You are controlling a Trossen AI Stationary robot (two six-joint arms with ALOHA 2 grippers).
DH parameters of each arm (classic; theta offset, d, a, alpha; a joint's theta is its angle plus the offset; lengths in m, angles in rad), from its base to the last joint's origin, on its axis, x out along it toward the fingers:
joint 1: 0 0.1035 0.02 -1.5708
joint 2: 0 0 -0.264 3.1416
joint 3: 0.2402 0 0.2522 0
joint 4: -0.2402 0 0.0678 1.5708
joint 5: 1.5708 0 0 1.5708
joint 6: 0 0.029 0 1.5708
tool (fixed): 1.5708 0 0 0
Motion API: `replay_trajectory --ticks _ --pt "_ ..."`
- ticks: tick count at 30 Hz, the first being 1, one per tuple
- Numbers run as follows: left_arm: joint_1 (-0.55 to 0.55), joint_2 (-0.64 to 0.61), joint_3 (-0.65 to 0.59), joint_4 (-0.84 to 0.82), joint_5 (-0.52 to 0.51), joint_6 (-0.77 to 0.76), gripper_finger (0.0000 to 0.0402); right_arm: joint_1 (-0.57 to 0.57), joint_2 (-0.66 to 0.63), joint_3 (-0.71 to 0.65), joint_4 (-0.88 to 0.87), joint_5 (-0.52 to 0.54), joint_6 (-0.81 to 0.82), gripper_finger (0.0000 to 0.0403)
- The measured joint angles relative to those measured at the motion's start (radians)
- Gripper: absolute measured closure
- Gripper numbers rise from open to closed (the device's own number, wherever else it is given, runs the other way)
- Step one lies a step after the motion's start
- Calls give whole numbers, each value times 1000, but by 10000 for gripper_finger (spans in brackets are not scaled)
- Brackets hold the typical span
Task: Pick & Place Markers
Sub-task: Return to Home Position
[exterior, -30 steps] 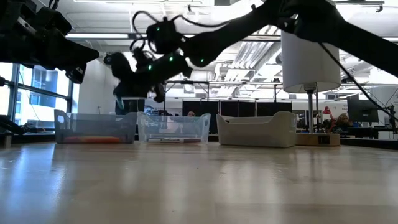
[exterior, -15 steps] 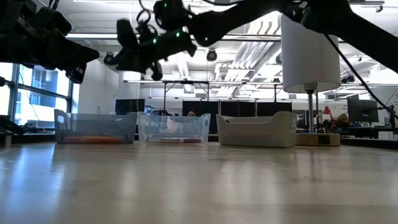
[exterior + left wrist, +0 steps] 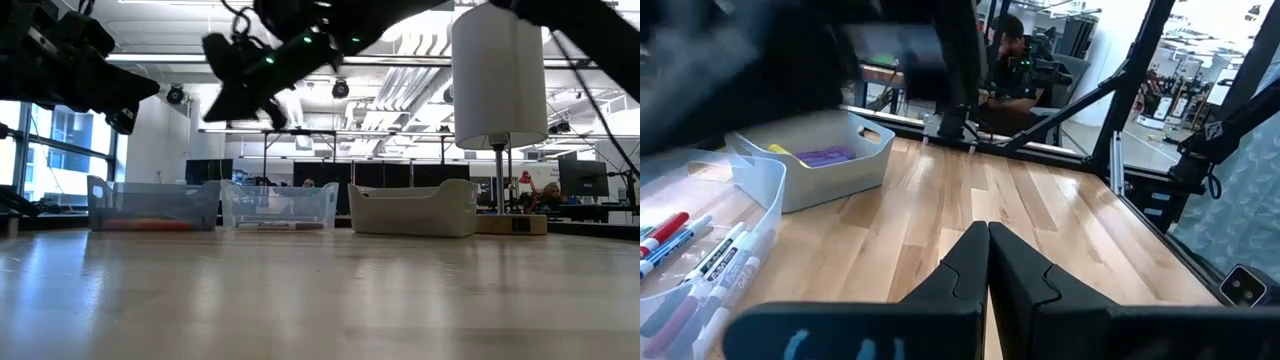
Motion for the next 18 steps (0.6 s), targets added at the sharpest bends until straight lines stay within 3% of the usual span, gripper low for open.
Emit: replay_trajectory --ticks 6,11,18 --pt "0 0 0 0 2 0 400 60 -179 -444 293 35 17 399" --pt "0 0 0 0 2 0 400 138 -400 -838 555 85 -84 402" --pt "0 0 0 0 2 0 400 197 -795 -1290 655 70 -128 402"
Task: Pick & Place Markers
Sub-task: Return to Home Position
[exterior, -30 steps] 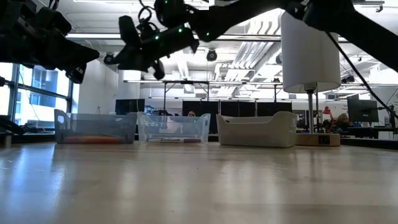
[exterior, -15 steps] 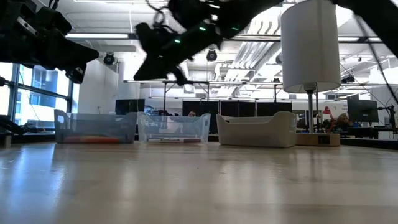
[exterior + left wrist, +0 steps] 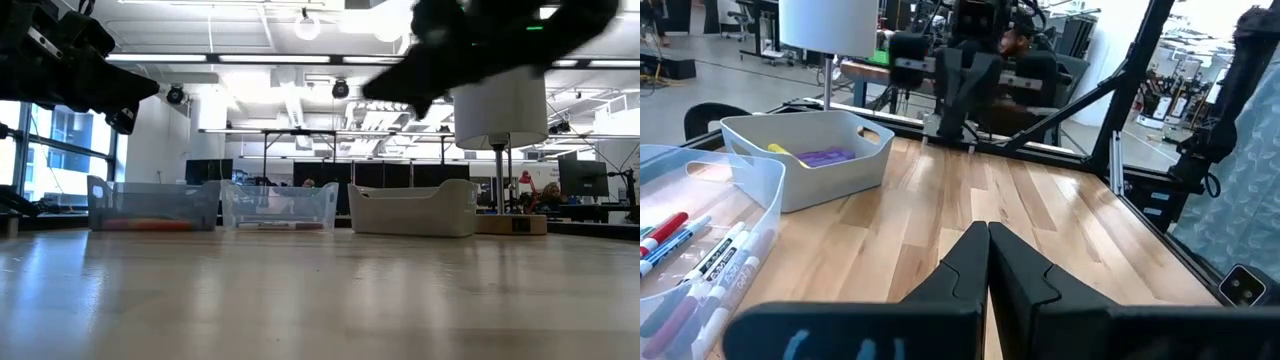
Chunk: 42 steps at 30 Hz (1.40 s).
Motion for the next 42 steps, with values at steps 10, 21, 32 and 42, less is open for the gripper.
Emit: replay_trajectory --ticks 10,21,32,42 --pt "0 0 0 0 0 0 400 27 -547 -404 -6 -95 70 402" --pt "0 0 0 0 -1 0 400 29 -925 -530 -303 -202 157 403" --pt "0 0 0 0 -1 0 400 29 -1209 -562 -551 -164 171 403" --pt "0 0 0 0 -1 0 400 29 -1409 -560 -779 -138 180 403"
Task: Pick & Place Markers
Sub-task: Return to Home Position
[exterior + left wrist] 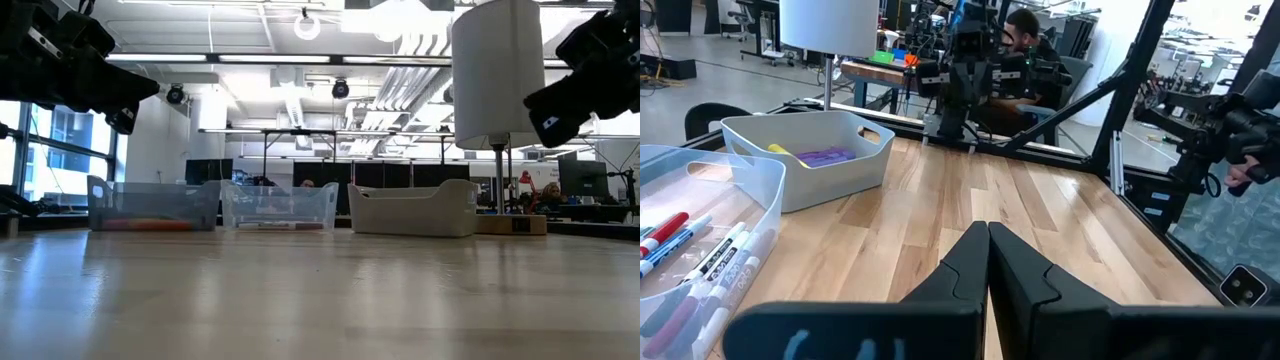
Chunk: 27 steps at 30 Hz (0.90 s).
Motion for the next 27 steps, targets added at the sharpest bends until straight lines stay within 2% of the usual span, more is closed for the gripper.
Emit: replay_trajectory --ticks 7,11,27 --pt "0 0 0 0 0 0 400 0 -36 3 -15 -17 -8 403" --pt "0 0 0 0 0 0 400 0 -35 27 -142 -24 25 403" --pt "0 0 0 0 0 0 400 0 -34 27 -137 -17 -8 402"
